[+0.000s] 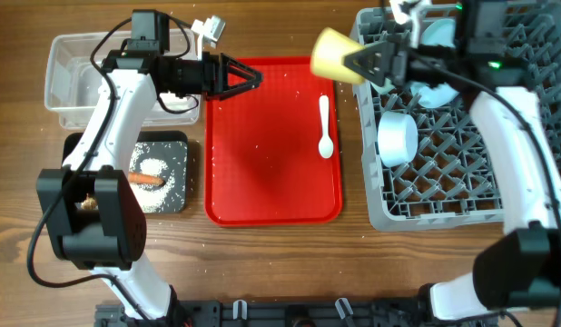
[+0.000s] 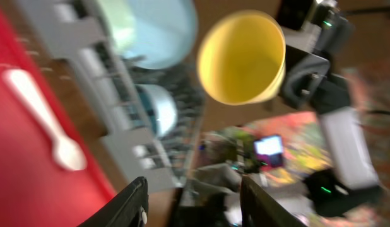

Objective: Sort waste into correct bins and load items into the dishwasher rack
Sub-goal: 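Place the yellow cup in the rack with the right gripper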

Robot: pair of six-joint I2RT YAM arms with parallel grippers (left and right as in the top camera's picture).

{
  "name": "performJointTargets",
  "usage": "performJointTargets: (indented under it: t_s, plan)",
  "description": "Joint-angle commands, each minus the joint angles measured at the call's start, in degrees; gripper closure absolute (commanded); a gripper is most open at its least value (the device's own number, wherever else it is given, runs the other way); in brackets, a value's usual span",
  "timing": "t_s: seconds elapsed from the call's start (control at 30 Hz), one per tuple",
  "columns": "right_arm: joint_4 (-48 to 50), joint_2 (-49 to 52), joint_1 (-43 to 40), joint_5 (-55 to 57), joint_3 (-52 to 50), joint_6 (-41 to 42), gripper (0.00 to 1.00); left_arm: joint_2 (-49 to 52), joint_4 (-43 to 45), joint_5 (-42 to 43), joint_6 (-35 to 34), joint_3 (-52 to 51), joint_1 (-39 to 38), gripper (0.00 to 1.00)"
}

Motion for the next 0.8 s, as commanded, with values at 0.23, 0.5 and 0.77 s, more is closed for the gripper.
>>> performJointTargets:
  t_s: [0.23, 0.5, 0.77]
  plan:
    - [-43.3, -18.8, -6.82, 52.5, 3.93, 4.7, 0.54, -1.07, 0.11, -47.84, 0.31, 0.07, -3.65, 0.46]
    - [-53.18, -10.19, -4.94, 55.95, 2.1, 7.1, 0.54, -1.07, -0.09, -48.98, 0.33, 0.07, -3.89, 0.45]
    - [-50.51, -1.51, 0.7, 56.41, -5.14, 8.0, 0.53, -1.07, -1.55, -51.01, 0.33, 0.07, -3.91, 0.46]
